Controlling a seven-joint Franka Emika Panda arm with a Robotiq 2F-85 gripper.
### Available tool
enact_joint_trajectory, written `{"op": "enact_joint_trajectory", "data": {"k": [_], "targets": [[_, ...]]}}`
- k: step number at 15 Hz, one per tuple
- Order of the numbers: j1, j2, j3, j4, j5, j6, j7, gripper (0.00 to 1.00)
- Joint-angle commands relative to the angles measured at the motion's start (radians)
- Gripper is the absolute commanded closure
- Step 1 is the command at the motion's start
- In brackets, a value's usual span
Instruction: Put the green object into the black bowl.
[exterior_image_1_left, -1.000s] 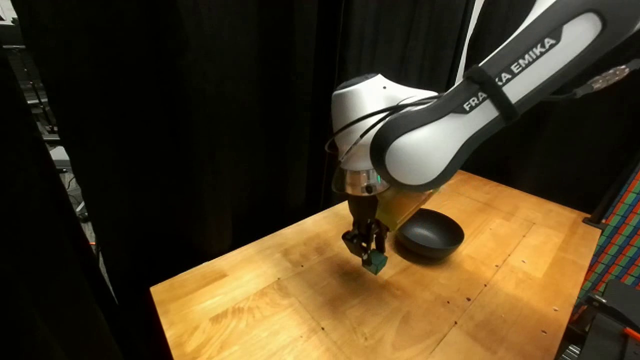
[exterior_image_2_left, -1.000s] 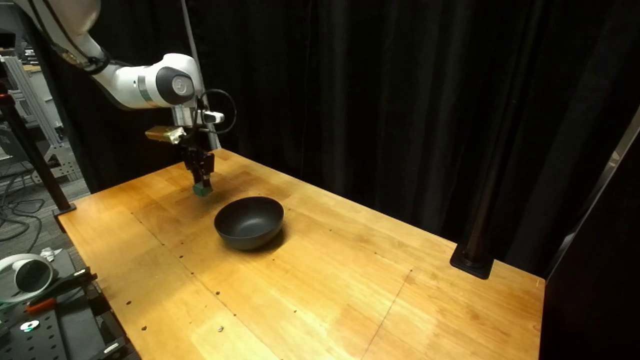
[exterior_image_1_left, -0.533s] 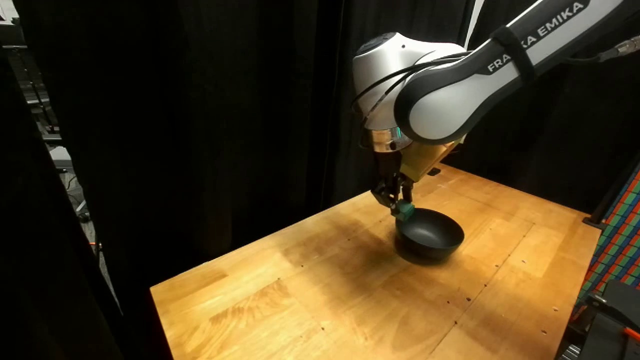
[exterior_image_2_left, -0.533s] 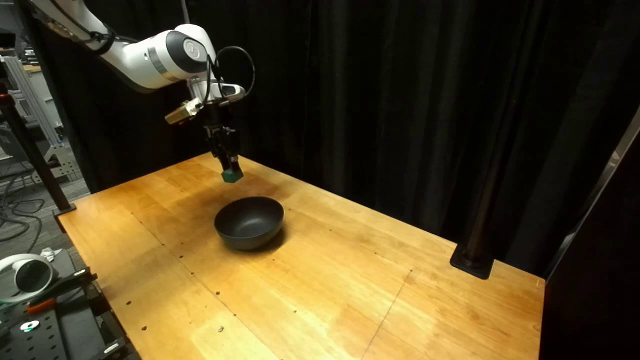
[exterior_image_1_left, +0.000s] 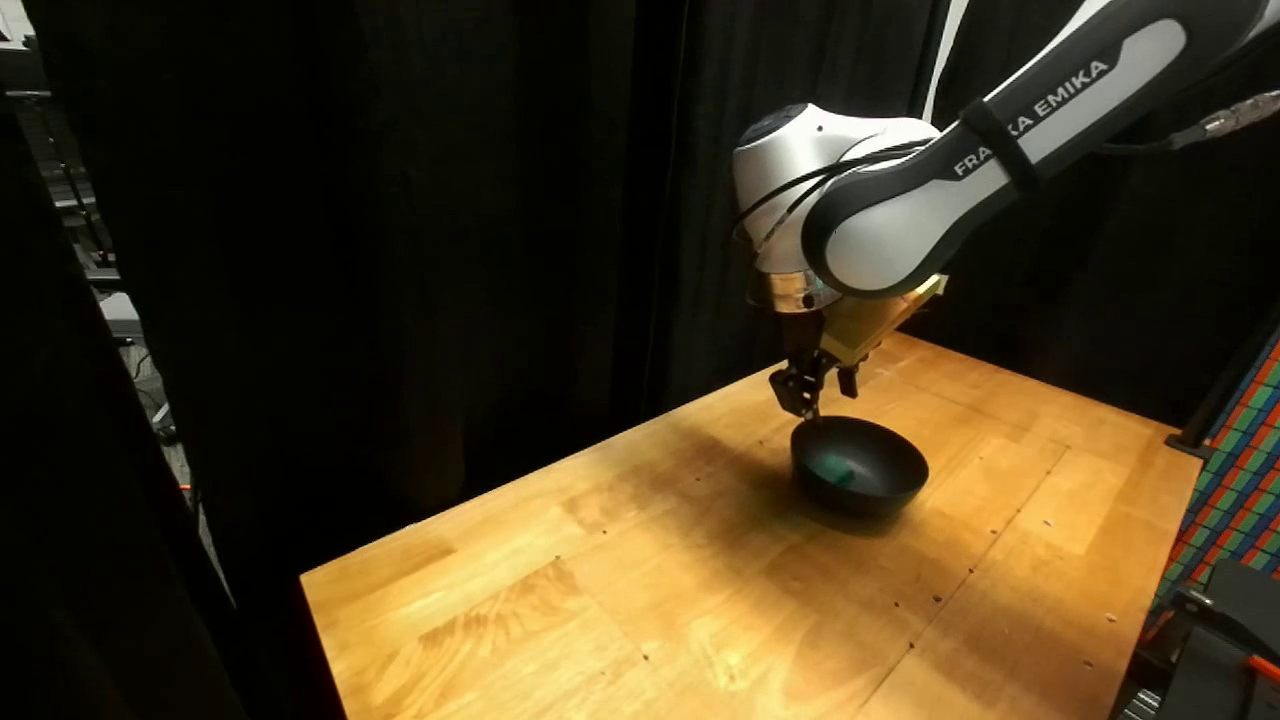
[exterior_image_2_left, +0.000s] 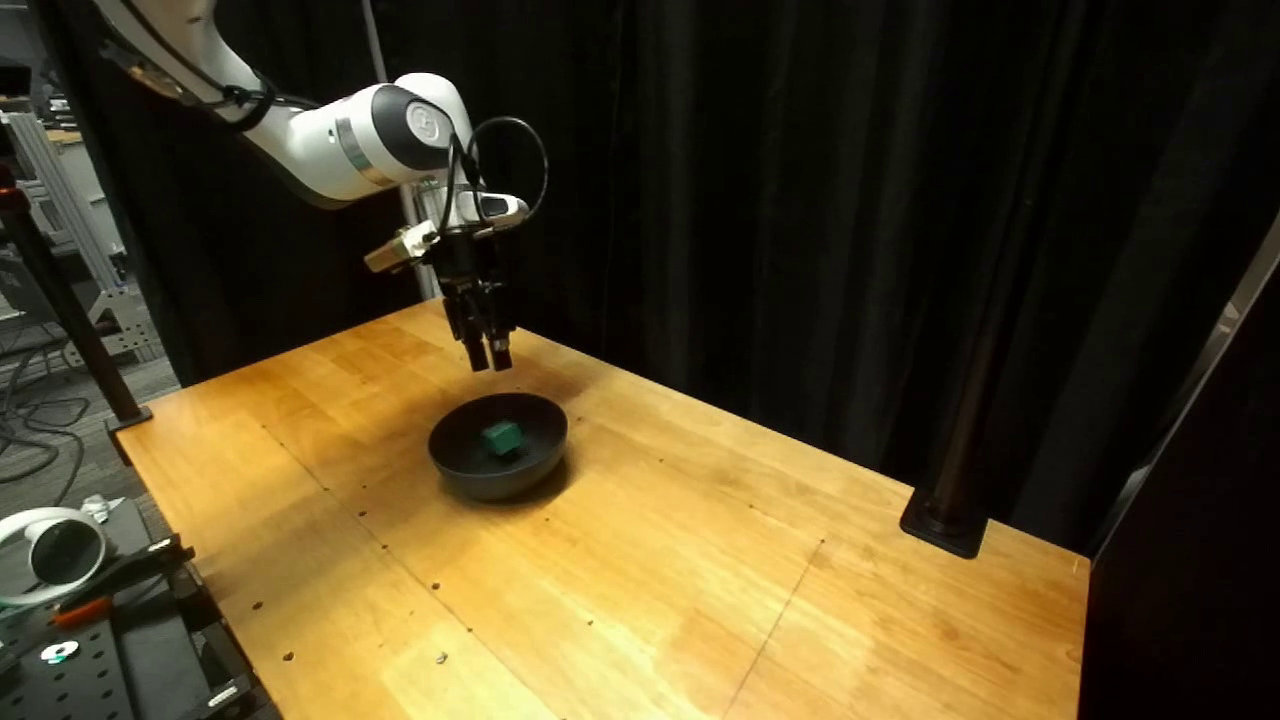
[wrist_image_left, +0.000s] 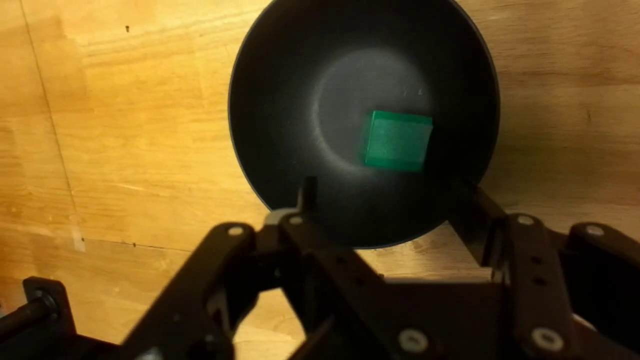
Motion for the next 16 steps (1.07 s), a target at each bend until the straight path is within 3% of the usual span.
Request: {"op": "enact_joint_trajectory", "data": {"k": [1, 4, 11, 14, 15, 16], "targets": [[-0.027, -0.082, 0.009, -0.045, 0.017, 0.000, -0.030, 0.01], [-0.074, -0.204, 0.024, -0.124, 0.074, 0.029, -0.088, 0.00], [-0.219, -0.477, 0.029, -0.270, 0.440, 0.015, -0.410, 0.00], [-0.243, -0.552, 0.021, -0.320, 0.489, 0.010, -0.465, 0.00], [-0.241, -0.481, 0.028, -0.262, 0.450, 0.004, -0.424, 0.00], [-0.246, -0.504, 0.027, -0.279, 0.460, 0.004, -0.435, 0.00]]}}
